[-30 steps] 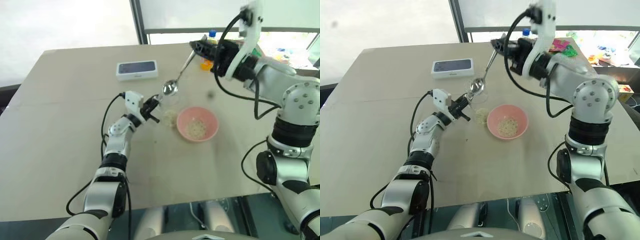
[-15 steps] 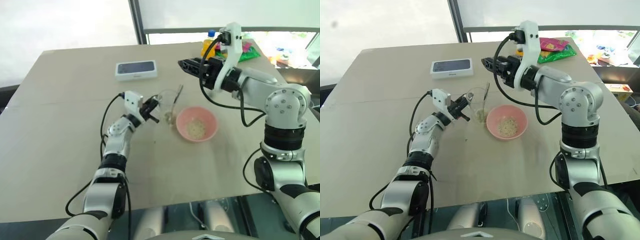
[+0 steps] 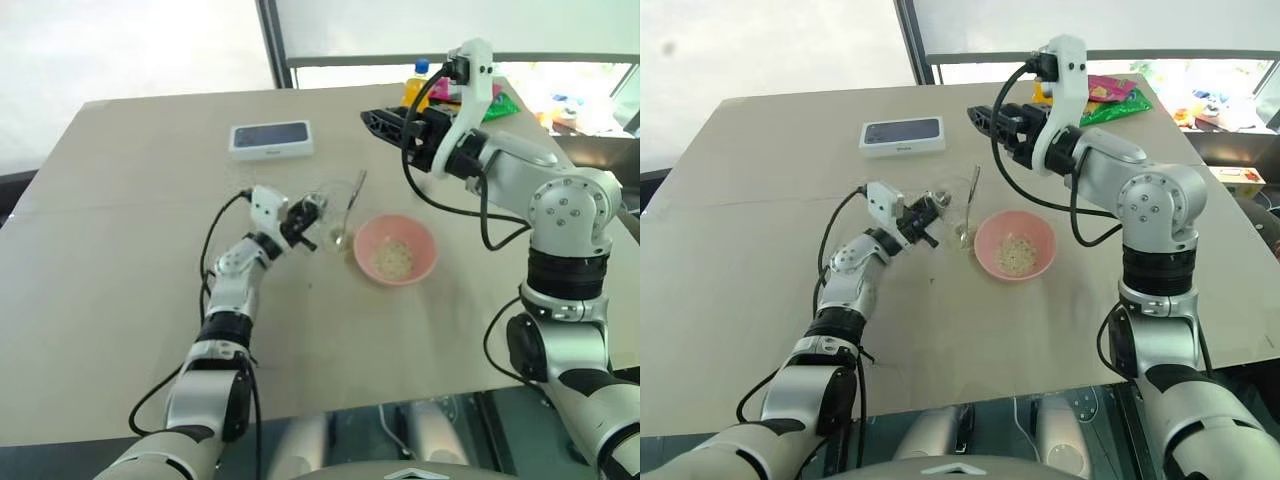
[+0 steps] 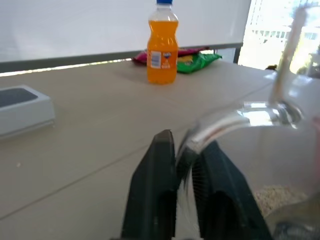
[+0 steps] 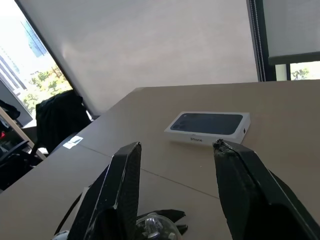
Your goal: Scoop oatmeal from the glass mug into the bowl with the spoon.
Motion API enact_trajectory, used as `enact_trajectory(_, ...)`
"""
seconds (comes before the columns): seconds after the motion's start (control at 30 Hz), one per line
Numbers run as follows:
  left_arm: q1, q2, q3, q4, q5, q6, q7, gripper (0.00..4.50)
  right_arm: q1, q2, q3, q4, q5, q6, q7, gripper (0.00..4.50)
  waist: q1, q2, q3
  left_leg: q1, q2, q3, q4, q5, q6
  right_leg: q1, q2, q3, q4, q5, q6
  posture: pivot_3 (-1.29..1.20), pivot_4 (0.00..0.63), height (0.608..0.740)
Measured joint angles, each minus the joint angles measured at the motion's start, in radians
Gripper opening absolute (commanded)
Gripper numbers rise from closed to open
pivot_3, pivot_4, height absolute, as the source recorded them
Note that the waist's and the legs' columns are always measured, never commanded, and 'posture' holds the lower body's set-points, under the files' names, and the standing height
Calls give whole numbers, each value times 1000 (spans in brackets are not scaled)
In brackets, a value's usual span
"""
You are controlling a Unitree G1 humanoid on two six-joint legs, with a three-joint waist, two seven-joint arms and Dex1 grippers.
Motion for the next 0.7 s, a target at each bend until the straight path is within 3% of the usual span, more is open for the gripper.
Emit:
enact_trajectory(0.5,5,2,9,-3,-7,-9,9,1945,13,1,0,-2,-18,0,5,2389,-1,0,0,-1,0,0,0,0,0,-2,0,0,0,0,0,0,150,740)
enact_trajectory(0.7,57,4,23,-88,-63,-4,-39,1945,25,-1,0,-2,-34,0,22,2389,-3,0,0,-3,0,0,-1,0,0,-4,1,2,1,0,0,0,150,740)
